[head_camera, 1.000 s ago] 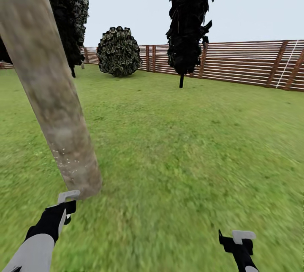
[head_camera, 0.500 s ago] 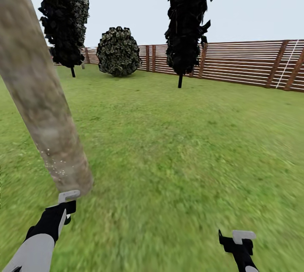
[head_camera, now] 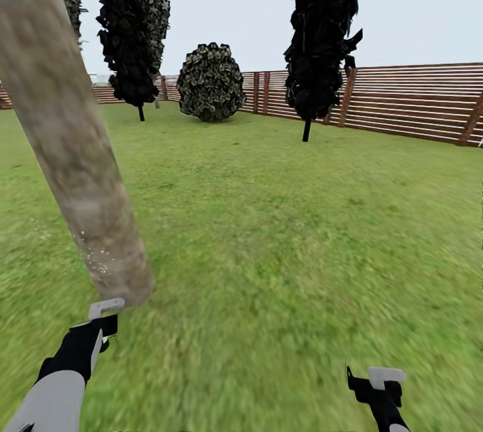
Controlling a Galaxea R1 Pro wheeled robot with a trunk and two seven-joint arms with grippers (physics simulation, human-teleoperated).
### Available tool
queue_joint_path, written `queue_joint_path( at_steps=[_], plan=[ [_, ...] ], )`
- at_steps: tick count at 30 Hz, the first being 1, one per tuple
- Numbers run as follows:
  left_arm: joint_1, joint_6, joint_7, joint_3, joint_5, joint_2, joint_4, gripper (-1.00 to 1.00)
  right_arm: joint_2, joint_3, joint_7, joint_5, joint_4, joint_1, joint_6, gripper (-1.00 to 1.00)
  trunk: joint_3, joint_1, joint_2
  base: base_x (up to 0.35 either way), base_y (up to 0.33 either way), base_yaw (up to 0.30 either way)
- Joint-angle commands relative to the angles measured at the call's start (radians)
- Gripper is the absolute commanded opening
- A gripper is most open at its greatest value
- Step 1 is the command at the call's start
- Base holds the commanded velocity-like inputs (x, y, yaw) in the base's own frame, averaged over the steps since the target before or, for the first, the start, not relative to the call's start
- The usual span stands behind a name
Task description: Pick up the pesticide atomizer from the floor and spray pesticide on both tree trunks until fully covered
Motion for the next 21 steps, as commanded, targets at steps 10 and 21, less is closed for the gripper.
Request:
queue_joint_path(
  at_steps=[10,21],
  plan=[
    [0.0,0.002,-0.006,-0.002,-0.005,-0.013,-0.023,-1.0,-0.001,-0.004,-0.005,0.011,0.015,-0.001,-0.003,1.0,-0.001,0.0,0.0,0.035,-0.275,0.001],
    [0.011,0.101,-0.008,0.001,-0.006,-0.001,-0.077,-1.0,-0.001,-0.006,-0.006,0.009,0.043,-0.001,-0.003,1.0,-0.001,0.0,0.0,0.062,-0.073,0.197]
  ],
)
